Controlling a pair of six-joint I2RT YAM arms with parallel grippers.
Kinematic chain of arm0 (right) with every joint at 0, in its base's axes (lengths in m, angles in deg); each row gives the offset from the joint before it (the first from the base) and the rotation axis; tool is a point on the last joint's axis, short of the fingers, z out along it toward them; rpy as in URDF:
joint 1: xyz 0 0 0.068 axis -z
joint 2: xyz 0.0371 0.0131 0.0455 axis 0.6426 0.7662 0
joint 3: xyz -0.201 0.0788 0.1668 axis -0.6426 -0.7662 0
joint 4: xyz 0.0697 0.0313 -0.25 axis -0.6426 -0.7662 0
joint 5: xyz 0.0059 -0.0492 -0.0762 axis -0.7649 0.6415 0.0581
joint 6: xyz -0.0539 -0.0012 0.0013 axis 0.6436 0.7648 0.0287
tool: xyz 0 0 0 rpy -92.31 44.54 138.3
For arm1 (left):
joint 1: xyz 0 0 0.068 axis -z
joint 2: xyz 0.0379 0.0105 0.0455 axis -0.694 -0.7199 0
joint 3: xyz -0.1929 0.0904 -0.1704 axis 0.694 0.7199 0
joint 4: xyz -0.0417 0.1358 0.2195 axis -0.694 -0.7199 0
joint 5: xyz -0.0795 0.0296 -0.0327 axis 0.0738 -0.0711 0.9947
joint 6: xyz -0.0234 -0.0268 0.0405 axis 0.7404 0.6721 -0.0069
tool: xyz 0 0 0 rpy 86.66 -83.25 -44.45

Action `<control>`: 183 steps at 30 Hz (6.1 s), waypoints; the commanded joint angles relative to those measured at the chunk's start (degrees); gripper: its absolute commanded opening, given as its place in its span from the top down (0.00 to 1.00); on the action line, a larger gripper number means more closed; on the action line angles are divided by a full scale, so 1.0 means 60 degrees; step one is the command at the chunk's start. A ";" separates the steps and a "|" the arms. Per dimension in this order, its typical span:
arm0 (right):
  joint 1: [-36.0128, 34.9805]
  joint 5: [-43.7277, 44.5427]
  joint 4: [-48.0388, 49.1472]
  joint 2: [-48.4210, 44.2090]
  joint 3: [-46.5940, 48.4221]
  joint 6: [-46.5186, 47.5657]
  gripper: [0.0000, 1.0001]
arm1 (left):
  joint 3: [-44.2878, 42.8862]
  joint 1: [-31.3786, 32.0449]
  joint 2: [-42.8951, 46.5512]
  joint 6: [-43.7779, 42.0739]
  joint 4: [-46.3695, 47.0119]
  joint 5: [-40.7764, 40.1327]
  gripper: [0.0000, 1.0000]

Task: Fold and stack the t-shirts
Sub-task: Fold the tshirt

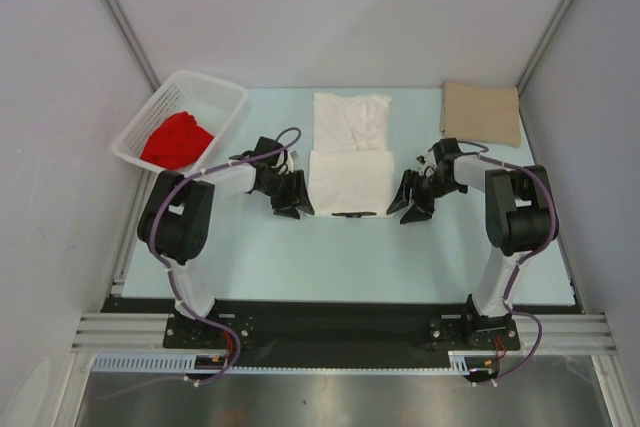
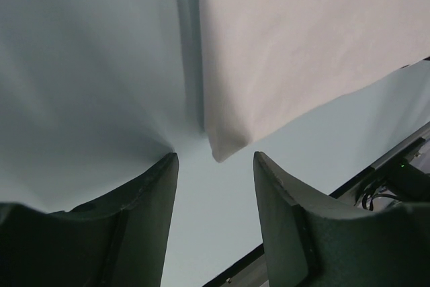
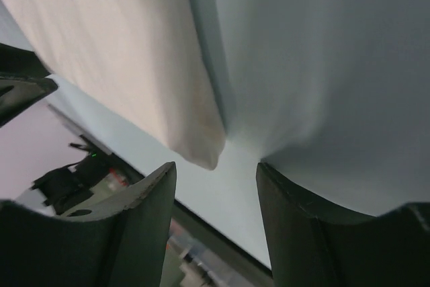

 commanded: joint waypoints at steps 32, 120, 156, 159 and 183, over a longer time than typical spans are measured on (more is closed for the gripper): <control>-0.1160 0.1345 0.0564 -0.0824 -0.2353 -0.0828 1.00 | 0.3118 0.0111 0.0790 0.1371 0.1074 0.0058 1.00; -0.0766 0.2078 -0.3184 0.0840 0.6063 -0.0257 1.00 | -0.4406 -0.0415 0.0078 0.1035 -0.2441 -0.0982 1.00; -0.0267 0.0891 -0.3815 0.4784 1.1340 -0.0535 1.00 | -0.7265 -0.1104 -0.2633 0.1270 -0.1913 -0.0762 1.00; -0.0267 0.0730 -0.3421 0.4783 1.1326 -0.0770 1.00 | -0.7279 -0.1191 -0.2706 0.1372 -0.1826 -0.0733 1.00; -0.0165 -0.0105 -0.1809 0.6013 1.2483 -0.1898 1.00 | -0.8656 -0.1646 -0.4273 0.1943 -0.1315 -0.0337 1.00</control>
